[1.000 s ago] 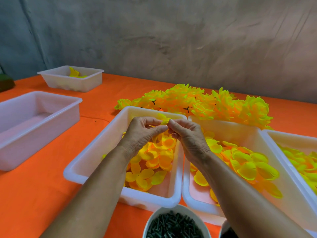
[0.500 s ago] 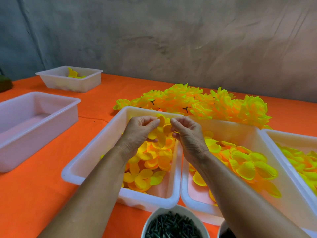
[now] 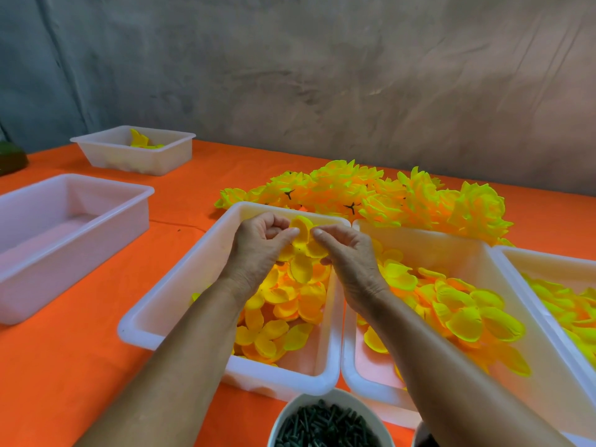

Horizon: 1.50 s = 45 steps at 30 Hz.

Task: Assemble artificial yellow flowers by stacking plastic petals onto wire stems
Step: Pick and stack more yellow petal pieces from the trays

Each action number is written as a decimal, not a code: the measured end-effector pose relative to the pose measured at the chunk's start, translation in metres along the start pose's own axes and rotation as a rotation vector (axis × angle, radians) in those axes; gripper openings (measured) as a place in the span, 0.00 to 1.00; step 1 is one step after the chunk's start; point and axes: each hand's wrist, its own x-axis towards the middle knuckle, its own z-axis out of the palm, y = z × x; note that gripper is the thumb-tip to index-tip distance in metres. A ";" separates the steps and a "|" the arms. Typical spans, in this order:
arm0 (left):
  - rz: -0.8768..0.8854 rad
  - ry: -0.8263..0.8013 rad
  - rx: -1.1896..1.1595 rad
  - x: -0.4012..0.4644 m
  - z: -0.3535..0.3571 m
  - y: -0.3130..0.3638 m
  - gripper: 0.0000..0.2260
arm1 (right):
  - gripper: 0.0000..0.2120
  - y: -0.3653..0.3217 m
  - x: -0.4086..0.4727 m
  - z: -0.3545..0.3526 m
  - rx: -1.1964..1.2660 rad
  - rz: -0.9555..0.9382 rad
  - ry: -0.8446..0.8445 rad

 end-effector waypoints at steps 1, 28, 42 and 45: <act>0.006 -0.013 0.018 0.000 0.001 0.000 0.03 | 0.04 0.000 0.000 0.001 -0.023 -0.015 0.000; -0.312 -0.136 -0.417 -0.001 0.003 0.010 0.04 | 0.05 0.005 0.001 -0.004 0.259 0.092 -0.100; -0.306 -0.206 -0.379 -0.005 0.004 0.011 0.05 | 0.04 0.004 0.004 -0.012 0.353 0.150 -0.187; -0.337 -0.230 -0.493 -0.004 0.004 0.013 0.04 | 0.06 0.003 0.005 -0.011 0.407 0.191 -0.191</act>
